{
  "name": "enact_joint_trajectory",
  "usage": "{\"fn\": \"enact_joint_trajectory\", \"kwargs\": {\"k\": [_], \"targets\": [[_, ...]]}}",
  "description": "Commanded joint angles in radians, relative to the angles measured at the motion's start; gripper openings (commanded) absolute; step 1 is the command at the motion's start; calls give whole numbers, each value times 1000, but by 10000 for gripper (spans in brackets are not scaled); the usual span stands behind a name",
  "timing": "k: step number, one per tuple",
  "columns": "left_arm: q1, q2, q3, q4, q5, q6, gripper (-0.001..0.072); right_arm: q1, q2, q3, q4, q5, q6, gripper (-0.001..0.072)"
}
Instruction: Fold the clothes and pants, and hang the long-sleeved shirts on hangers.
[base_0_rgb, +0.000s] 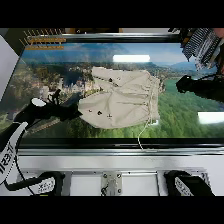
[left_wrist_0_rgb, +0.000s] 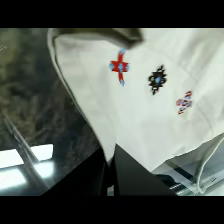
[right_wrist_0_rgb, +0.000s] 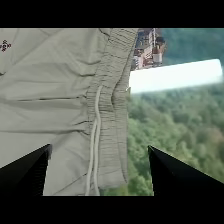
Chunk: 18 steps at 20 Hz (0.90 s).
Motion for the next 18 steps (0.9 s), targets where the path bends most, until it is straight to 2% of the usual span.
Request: {"fn": "enact_joint_trajectory", "kwargs": {"k": [1,5,6,8,10,13,18], "targets": [[-51,76,123,-12,9,0,8,0,2,-2,0,0,0,654],[-165,-71,340,103,17,-27,9,0,0,-2,0,1,0,654],[-187,-132,406,108,16,-28,36,0,0,-2,0,1,0,654],[-208,-233,557,105,-4,-109,692,0,0,-2,0,1,0,654],[-196,-285,704,108,-82,-133,669,0,0,-2,0,1,0,655],[-115,-247,748,166,-163,-155,669,0,0,-4,0,5,0,655],[56,-72,459,256,-198,-167,669,-15,-6,-29,0,37,0,655]]}}
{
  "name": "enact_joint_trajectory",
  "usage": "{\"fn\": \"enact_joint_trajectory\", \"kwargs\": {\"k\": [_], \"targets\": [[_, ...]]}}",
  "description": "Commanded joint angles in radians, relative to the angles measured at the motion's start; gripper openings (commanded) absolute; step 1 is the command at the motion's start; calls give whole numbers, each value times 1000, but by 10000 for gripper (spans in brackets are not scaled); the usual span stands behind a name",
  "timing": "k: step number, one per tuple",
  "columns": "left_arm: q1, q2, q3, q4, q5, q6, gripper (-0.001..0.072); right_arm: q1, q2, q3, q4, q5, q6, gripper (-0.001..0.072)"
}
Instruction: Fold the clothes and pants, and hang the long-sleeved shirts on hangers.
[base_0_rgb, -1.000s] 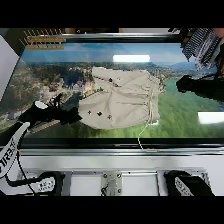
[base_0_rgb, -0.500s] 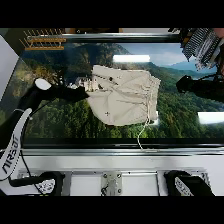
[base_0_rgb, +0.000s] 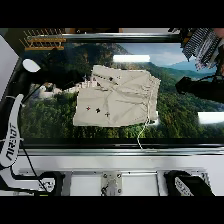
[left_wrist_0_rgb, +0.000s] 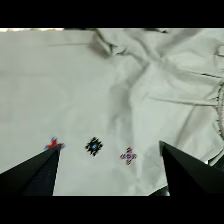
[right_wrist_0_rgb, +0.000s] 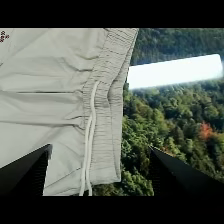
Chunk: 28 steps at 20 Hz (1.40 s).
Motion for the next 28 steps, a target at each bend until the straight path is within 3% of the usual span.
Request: {"fn": "enact_joint_trajectory", "kwargs": {"k": [1,4,7,12,16,19,25,26,27,28], "targets": [[114,109,-209,52,-32,-15,669,-37,-11,-28,0,52,1,655],[185,163,-422,50,8,-15,670,-168,-51,-117,16,154,0,655],[235,192,-579,29,58,-15,670,-283,-60,-253,148,153,-16,655],[210,210,-756,-64,171,-9,670,-291,-60,-344,301,146,-114,654],[101,209,-791,-72,270,-8,670,-288,-59,-344,354,134,-132,655],[26,201,-790,-72,346,-63,670,-288,-58,-344,368,135,-139,654],[-73,106,-693,-71,363,-125,667,-288,-58,-344,367,135,-139,655],[-82,95,-678,-70,361,-136,490,-288,-58,-344,367,136,-139,654],[-84,89,-668,-66,357,-135,232,-289,-58,-344,367,138,-139,654],[-84,91,-662,-63,357,-135,79,-290,-58,-344,367,138,-139,655]]}}
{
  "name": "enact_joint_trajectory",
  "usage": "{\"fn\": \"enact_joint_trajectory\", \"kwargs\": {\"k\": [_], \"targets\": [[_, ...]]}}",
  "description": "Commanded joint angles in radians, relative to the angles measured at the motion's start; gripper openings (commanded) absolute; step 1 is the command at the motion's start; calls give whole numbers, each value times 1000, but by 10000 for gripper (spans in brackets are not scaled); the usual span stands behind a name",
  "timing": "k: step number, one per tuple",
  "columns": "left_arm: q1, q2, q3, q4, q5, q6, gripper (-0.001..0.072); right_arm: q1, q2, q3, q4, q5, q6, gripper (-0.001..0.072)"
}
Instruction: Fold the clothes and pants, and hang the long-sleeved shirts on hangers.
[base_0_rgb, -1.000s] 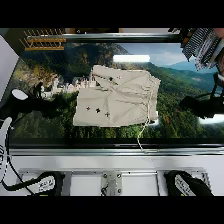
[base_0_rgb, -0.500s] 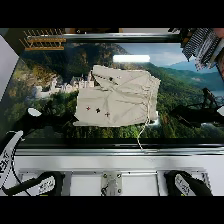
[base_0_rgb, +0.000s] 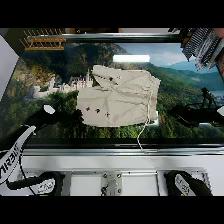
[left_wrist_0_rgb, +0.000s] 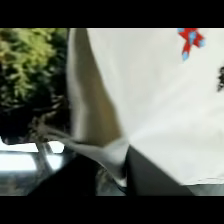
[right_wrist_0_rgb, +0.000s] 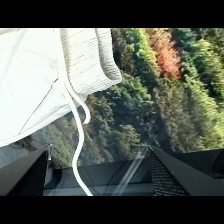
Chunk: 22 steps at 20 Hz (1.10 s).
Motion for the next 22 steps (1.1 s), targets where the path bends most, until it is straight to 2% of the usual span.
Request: {"fn": "enact_joint_trajectory", "kwargs": {"k": [1,3,5,7,12,17,20,21,22], "targets": [[-18,-7,35,-5,6,-22,9,-2,0,0,-1,2,0,655],[2,25,35,-5,6,-21,8,-2,-7,-3,-42,-6,33,655],[6,55,35,-5,3,-8,9,-1,-28,-28,-104,-45,143,655],[-8,73,35,-5,4,14,9,3,-61,-89,-80,-121,235,654],[-59,74,35,-5,8,31,9,142,-172,-220,119,-408,237,654],[-59,74,35,-5,4,31,9,311,-272,-219,202,-686,237,653],[-59,74,35,-5,3,31,9,338,-300,-219,205,-758,232,652],[-58,74,35,-5,3,31,9,338,-304,-219,204,-757,221,621],[-59,74,35,-5,3,31,9,338,-305,-219,205,-756,190,464]]}}
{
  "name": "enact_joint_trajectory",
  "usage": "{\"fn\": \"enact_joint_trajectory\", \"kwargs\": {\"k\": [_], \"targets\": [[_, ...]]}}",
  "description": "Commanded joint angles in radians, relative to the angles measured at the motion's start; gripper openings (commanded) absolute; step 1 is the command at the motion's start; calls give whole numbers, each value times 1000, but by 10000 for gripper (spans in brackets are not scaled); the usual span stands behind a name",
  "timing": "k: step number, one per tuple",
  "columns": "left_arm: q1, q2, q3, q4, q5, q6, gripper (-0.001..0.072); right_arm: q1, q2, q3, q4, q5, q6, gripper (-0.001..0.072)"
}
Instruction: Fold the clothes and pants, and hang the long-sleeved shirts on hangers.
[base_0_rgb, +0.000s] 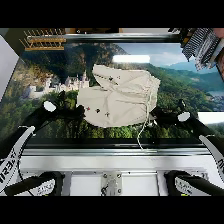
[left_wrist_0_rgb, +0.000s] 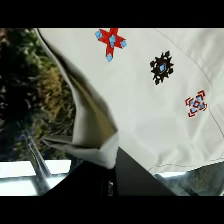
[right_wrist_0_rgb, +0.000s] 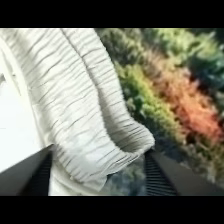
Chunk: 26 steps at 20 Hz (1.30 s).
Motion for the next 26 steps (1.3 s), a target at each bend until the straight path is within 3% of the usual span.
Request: {"fn": "enact_joint_trajectory", "kwargs": {"k": [1,2,3,7,10,13,16,20,23,26], "targets": [[-1,1,1,0,0,2,9,22,-21,-2,14,-68,-81,272],[0,1,1,0,0,2,9,22,-21,-2,14,-64,-121,84],[-1,1,1,0,-1,2,9,22,-21,-1,14,-57,-151,15],[23,53,51,-1,-51,2,8,4,49,92,-79,64,-235,14],[61,213,233,-2,-189,3,9,-20,186,310,-182,307,-248,14],[62,414,458,-10,-293,2,9,-23,333,586,-183,577,-240,14],[44,623,665,-7,-257,2,9,-23,476,805,-158,757,-155,14],[23,794,820,1,-166,2,8,-23,657,893,-147,790,61,14],[23,801,895,26,-167,2,8,-23,724,893,-135,875,241,14],[25,708,921,93,-186,2,8,-23,709,877,-135,1012,323,14]]}}
